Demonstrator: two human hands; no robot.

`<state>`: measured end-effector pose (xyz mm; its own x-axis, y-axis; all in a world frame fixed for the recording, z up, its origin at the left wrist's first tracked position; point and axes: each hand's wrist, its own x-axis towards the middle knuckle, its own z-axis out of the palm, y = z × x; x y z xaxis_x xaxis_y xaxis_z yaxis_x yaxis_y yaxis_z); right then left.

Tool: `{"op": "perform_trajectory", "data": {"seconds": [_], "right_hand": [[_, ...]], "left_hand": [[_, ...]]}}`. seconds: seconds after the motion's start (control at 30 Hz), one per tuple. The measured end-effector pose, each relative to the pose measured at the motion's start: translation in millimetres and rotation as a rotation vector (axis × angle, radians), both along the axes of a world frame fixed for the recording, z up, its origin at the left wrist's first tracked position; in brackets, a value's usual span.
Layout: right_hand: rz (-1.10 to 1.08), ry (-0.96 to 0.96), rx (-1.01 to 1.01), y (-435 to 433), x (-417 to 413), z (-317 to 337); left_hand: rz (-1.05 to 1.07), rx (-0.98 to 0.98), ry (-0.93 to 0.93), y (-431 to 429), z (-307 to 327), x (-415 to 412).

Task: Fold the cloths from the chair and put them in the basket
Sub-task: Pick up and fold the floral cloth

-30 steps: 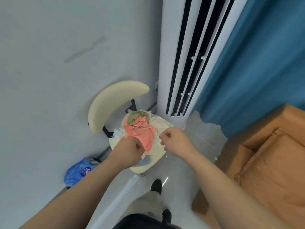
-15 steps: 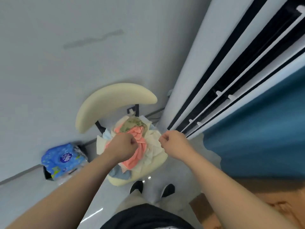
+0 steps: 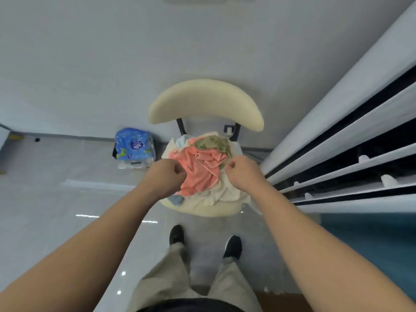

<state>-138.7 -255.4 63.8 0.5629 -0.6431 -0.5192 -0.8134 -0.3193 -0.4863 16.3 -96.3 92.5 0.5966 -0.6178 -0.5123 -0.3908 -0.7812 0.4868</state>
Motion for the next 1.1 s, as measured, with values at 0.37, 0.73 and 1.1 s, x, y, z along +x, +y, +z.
{"op": "perform_trajectory", "data": {"seconds": [0.37, 0.73, 1.1], "right_hand": [[0.097, 0.131, -0.108, -23, 27, -96], [-0.161, -0.048, -0.288, -82, 53, -285], [-0.17, -0.223, -0.434, -92, 70, -270]], "left_hand": [[0.063, -0.127, 0.039, -15, -103, -10], [0.104, -0.465, -0.076, -43, -272, -13], [0.126, -0.641, -0.151, -23, -277, -27]]}}
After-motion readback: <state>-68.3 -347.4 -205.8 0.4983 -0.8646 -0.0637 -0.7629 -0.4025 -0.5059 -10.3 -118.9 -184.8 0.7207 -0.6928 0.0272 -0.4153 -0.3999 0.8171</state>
